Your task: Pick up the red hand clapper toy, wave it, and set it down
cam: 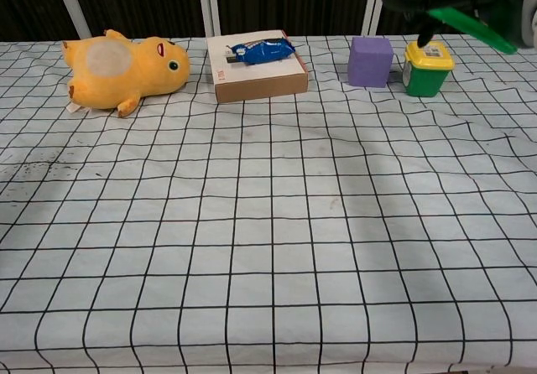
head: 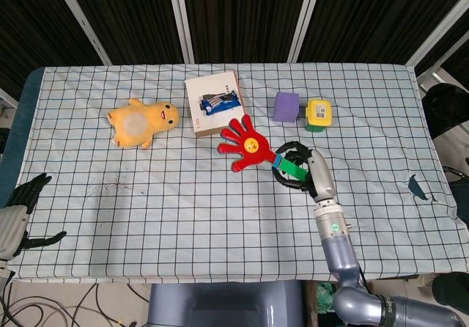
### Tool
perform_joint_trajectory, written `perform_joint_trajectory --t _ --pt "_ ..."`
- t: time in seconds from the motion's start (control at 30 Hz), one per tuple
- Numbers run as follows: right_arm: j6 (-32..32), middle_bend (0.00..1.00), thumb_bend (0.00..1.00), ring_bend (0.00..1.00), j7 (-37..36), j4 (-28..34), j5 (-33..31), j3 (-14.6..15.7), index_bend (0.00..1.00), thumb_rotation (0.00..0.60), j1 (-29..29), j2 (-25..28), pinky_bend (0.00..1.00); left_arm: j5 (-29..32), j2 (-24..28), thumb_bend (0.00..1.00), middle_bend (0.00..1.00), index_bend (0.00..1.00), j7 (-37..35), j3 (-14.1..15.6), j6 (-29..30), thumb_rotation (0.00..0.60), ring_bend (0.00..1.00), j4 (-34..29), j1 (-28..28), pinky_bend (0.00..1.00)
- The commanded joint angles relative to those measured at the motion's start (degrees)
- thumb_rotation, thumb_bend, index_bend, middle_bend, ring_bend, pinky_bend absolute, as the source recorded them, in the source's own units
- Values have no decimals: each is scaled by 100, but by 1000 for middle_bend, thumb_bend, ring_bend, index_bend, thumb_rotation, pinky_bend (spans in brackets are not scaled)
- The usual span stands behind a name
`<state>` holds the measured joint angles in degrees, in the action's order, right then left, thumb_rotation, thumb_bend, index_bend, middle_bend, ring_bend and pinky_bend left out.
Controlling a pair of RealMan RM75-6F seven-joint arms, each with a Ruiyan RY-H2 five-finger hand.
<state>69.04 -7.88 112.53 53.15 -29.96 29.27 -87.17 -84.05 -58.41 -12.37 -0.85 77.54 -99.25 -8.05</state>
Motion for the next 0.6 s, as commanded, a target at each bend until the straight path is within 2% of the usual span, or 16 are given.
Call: perform_joint_trajectory --t 0.03,0.17,0.23,0.33,0.5,0.6 --pt "-102 686 703 560 -666 523 -65 -341 887 600 -237 217 591 -1 -2 0 0 0 -1 -3 4 600 0 3 0 0" --pt "-297 685 702 560 176 198 -114 168 887 600 -126 455 591 -7 0 0 0 0 1 1 1 600 0 2 1 0" --pt "-413 686 701 559 1010 -75 -303 482 887 600 60 607 592 -8 3 0 0 0 -1 4 2 600 0 -1 4 0" --pt "-338 686 702 560 1897 -403 -608 800 886 600 259 603 592 19 16 0 0 0 -42 -7 -3 600 0 -17 6 0" --pt "83 686 701 560 3233 -942 -768 1256 887 600 501 455 592 30 28 0 0 0 -69 -8 -20 600 0 -26 3 0" --pt "290 686 701 560 3607 -1051 -771 1362 887 600 553 370 592 50 41 0 0 0 -98 -4 -58 600 0 -50 -5 0"
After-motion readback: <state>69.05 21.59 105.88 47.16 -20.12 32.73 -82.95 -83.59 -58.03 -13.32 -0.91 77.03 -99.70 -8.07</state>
